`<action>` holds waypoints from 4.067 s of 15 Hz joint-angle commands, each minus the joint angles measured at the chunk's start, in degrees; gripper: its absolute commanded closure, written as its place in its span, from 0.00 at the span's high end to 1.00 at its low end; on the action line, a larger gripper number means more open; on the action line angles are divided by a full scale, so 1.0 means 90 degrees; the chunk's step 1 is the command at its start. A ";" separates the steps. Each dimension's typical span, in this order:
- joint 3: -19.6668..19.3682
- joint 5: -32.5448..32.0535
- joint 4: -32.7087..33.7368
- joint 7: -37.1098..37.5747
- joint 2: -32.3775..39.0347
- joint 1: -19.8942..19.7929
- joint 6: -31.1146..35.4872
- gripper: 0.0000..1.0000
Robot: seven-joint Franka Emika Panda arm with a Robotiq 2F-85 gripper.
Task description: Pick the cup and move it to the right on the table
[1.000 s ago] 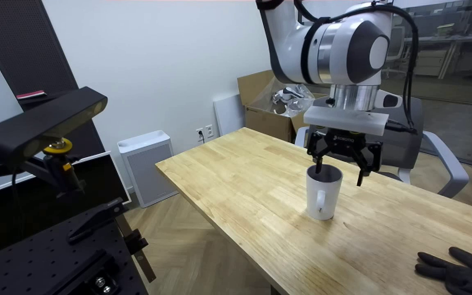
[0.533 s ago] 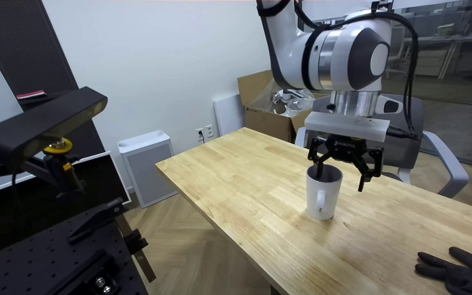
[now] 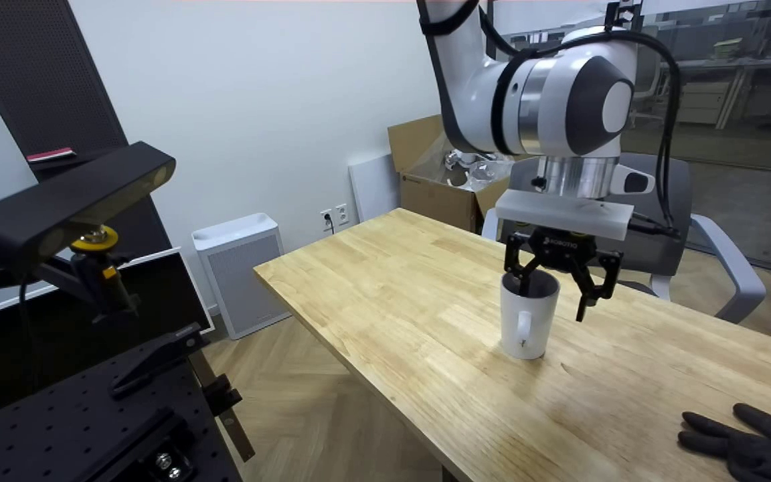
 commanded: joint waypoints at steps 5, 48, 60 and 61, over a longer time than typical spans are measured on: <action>-0.0029 -0.0070 0.0073 0.0193 0.0008 0.0044 -0.0056 0.25; -0.0316 0.0053 0.0399 -0.0255 -0.0196 -0.1027 -0.0897 0.03; -0.0455 -0.0033 -0.0400 -0.0423 -0.0624 -0.1213 -0.0456 0.03; -0.0453 -0.0053 -0.0515 -0.0440 -0.0674 -0.1208 -0.0343 0.03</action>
